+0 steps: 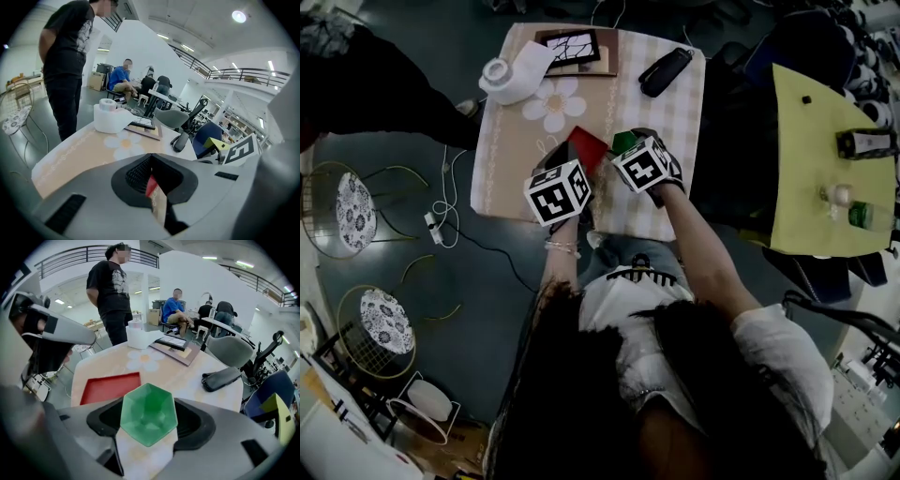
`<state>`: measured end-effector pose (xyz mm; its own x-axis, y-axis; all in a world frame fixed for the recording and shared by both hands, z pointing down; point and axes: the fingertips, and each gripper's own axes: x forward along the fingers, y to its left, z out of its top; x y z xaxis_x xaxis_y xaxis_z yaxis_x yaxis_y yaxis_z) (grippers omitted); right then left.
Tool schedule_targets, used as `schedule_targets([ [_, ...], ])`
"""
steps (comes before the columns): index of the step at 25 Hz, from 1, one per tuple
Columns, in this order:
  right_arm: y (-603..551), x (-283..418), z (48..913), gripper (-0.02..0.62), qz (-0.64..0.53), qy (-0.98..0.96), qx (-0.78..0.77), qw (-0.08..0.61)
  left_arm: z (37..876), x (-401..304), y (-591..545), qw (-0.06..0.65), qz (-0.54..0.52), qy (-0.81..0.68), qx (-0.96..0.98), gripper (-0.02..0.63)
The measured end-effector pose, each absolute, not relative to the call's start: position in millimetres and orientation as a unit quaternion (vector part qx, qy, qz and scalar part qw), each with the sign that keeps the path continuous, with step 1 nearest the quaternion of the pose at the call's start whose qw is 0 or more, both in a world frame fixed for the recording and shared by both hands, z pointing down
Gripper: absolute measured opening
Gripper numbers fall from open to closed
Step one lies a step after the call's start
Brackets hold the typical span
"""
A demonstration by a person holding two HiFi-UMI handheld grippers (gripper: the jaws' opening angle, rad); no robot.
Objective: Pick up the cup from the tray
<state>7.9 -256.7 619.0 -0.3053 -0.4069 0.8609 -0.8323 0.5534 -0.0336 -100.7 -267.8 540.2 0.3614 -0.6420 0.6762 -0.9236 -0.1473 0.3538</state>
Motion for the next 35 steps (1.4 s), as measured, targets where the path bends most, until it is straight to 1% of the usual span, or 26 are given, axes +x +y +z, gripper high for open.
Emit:
schedule_targets([
  [6, -250.5, 29.1, 637.5, 0.319, 0.264, -0.753, 0.417, 0.435, 545.6, -97.1, -265.9, 0.38, 0.195, -0.533, 0.73, 0.009],
  [17, -247.7, 33.4, 642.6, 0.319, 0.264, -0.762, 0.397, 0.439, 538.2, -94.2, -263.4, 0.373, 0.19, -0.54, 0.73, 0.009],
  [22, -247.7, 40.3, 644.0, 0.327, 0.309, -0.761, 0.416, 0.391, 540.3, -98.7, -257.5, 0.377, 0.194, -0.543, 0.725, 0.009],
  [24, -248.1, 41.9, 639.2, 0.351, 0.321, -0.765, 0.416, 0.373, 538.9, -99.2, -256.8, 0.374, 0.196, -0.544, 0.725, 0.009],
  [26, -248.0, 43.3, 630.4, 0.361, 0.322, -0.773, 0.411, 0.359, 537.3, -98.0, -255.1, 0.372, 0.197, -0.544, 0.726, 0.009],
  [29, -254.0, 48.6, 607.8, 0.364, 0.311, -0.783, 0.427, 0.329, 532.8, -94.7, -255.6, 0.366, 0.194, -0.543, 0.73, 0.009],
  [33, -259.6, 47.6, 564.5, 0.362, 0.263, -0.809, 0.434, 0.296, 522.0, -85.7, -257.0, 0.357, 0.185, -0.54, 0.74, 0.009],
  [35, -263.1, 44.7, 541.8, 0.36, 0.251, -0.82, 0.44, 0.266, 514.3, -80.9, -256.4, 0.351, 0.178, -0.538, 0.746, 0.009],
])
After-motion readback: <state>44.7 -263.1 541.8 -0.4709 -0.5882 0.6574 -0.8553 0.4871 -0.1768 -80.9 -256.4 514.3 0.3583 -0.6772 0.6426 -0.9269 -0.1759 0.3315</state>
